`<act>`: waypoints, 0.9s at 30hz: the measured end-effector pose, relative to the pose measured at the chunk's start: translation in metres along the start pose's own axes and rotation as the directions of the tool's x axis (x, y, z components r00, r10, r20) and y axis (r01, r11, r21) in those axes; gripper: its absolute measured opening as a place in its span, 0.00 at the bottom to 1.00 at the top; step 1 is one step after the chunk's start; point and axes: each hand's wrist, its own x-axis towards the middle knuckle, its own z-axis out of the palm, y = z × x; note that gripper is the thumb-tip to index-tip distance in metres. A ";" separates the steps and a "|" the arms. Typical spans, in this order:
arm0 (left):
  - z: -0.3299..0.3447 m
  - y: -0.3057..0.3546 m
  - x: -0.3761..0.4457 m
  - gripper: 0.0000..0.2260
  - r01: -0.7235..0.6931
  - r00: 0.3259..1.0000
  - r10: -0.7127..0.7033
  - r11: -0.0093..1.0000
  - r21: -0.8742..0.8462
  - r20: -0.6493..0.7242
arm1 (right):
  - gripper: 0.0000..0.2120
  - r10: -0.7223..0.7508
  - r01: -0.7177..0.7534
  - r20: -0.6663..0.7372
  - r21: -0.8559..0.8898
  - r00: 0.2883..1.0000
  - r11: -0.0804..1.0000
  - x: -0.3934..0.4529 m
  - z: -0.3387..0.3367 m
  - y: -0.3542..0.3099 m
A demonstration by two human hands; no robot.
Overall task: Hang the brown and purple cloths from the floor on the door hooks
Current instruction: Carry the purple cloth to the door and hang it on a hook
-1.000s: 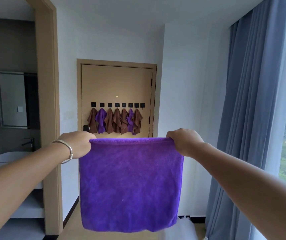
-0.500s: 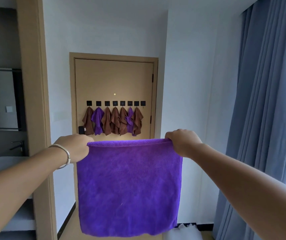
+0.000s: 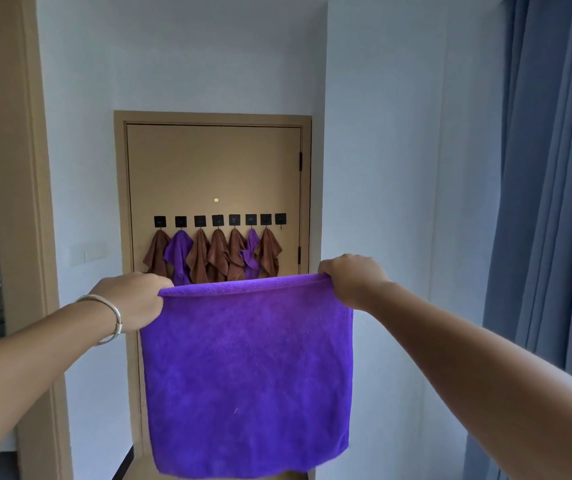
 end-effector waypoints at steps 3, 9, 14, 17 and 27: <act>0.019 0.001 0.028 0.13 0.005 1.000 -0.005 1.000 -0.001 0.004 | 0.16 -0.012 0.012 -0.010 0.011 1.000 1.000 0.027 0.021 0.009; 0.058 -0.011 0.084 0.13 0.013 1.000 -0.013 1.000 0.018 0.015 | 0.15 -0.043 0.043 0.000 0.029 0.999 0.999 0.084 0.066 0.010; 0.090 -0.034 0.142 0.13 0.000 1.000 0.000 1.000 0.006 0.014 | 0.13 -0.036 0.035 0.016 0.032 0.999 0.999 0.140 0.104 -0.003; 0.109 -0.055 0.179 0.12 -0.022 1.000 0.022 1.000 -0.012 0.002 | 0.14 -0.017 0.017 0.021 0.013 1.000 1.000 0.180 0.124 -0.015; 0.164 -0.136 0.313 0.14 -0.095 0.994 0.088 0.987 -0.127 -0.060 | 0.14 0.028 -0.028 0.029 0.000 0.999 1.000 0.322 0.187 -0.063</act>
